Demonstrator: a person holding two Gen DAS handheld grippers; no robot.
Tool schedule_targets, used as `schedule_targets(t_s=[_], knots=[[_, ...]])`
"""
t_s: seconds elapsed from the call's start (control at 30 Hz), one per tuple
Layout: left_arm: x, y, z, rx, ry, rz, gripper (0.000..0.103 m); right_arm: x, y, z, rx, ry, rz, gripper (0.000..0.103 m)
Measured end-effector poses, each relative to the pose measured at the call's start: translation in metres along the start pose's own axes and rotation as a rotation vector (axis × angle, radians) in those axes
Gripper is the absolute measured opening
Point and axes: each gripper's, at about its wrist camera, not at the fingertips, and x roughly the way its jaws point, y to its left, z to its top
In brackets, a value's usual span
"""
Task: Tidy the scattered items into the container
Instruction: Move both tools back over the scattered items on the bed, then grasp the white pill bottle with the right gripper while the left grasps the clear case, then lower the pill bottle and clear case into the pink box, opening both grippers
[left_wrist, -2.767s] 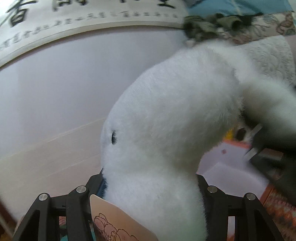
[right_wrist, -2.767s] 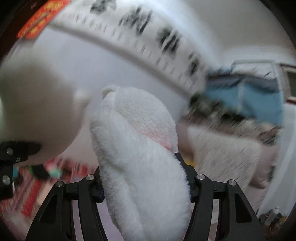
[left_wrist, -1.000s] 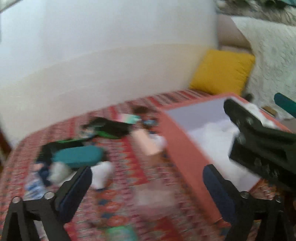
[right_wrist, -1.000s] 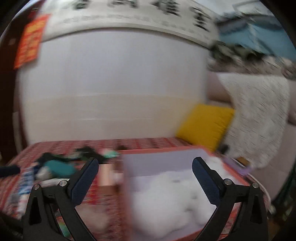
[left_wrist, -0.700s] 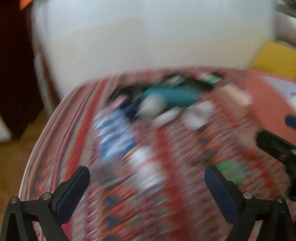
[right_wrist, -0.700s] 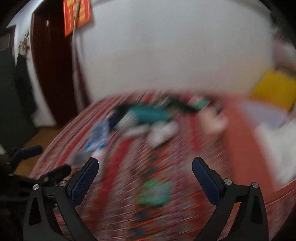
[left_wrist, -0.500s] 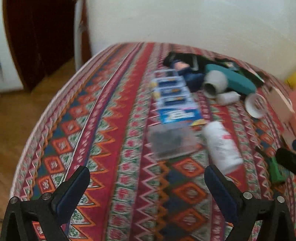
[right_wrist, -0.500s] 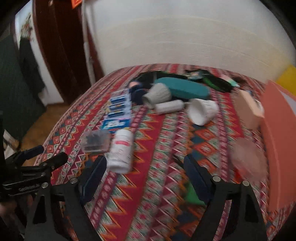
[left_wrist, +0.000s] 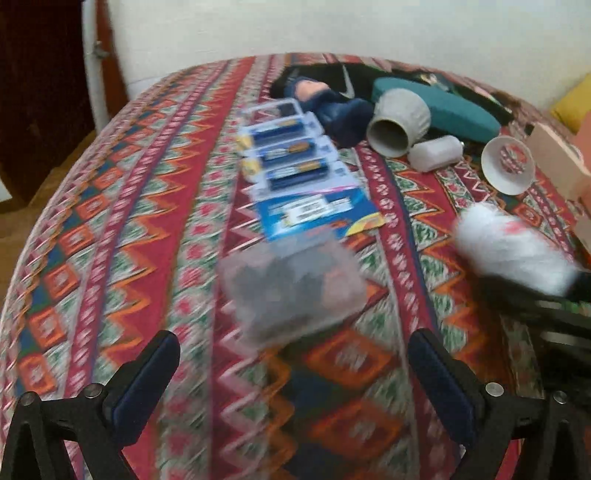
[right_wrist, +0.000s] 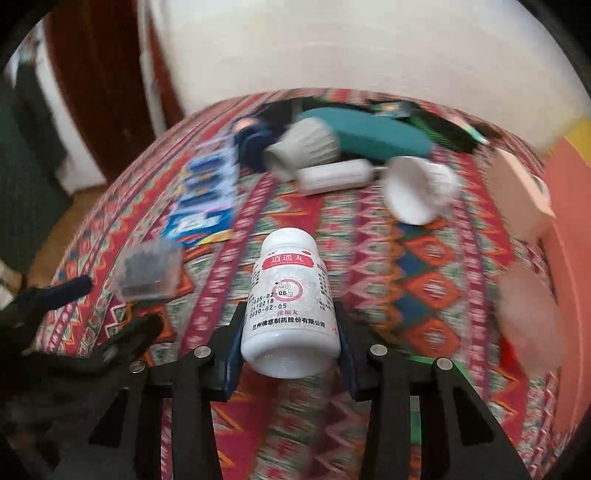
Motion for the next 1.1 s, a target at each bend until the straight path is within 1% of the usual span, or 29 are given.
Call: schedule_targets(t_s=[0.1, 0.2, 0.23, 0.27, 0.33, 0.47, 0.57, 0.63, 0.7, 0.8, 0.87, 0.93, 1.1], knots=[[0.023, -0.004, 0.011, -0.022, 0.035, 0.033, 0.102, -0.012, -0.028, -0.003, 0.040, 0.002, -0.018, 0.045], [0.037, 0.002, 0.015, -0.072, 0.045, 0.035, 0.102, -0.017, -0.044, 0.000, 0.047, -0.001, -0.028, 0.045], [0.040, 0.005, 0.016, -0.094, 0.040, 0.031, 0.099, -0.018, -0.047, 0.001, 0.046, -0.001, -0.028, 0.045], [0.039, 0.009, 0.017, -0.112, 0.025, 0.033, 0.089, -0.020, -0.049, 0.002, 0.044, -0.002, -0.027, 0.045], [0.035, 0.014, 0.018, -0.124, 0.001, 0.030, 0.076, -0.023, -0.045, 0.003, 0.036, -0.005, -0.008, 0.045], [0.026, 0.023, 0.015, -0.174, -0.031, 0.006, 0.076, -0.028, -0.027, 0.002, -0.009, -0.019, 0.017, 0.045], [0.009, 0.028, 0.013, -0.223, -0.074, -0.016, 0.076, -0.034, -0.013, -0.004, -0.046, -0.035, 0.025, 0.045], [-0.009, 0.027, 0.015, -0.225, -0.126, -0.026, 0.076, -0.044, -0.004, -0.006, -0.075, -0.062, 0.016, 0.045], [-0.027, 0.023, 0.018, -0.211, -0.179, -0.027, 0.076, -0.056, 0.004, -0.008, -0.102, -0.094, 0.004, 0.045], [-0.064, 0.010, 0.017, -0.167, -0.282, -0.031, 0.076, -0.079, 0.013, -0.011, -0.126, -0.158, -0.005, 0.045], [-0.084, 0.006, 0.016, -0.137, -0.328, -0.028, 0.076, -0.095, 0.016, -0.014, -0.138, -0.203, -0.016, 0.045], [-0.104, 0.008, 0.014, -0.115, -0.357, -0.029, 0.076, -0.113, 0.018, -0.018, -0.150, -0.251, -0.033, 0.045], [-0.138, -0.004, 0.009, -0.076, -0.415, -0.040, 0.076, -0.158, 0.021, -0.031, -0.174, -0.372, -0.078, 0.045]])
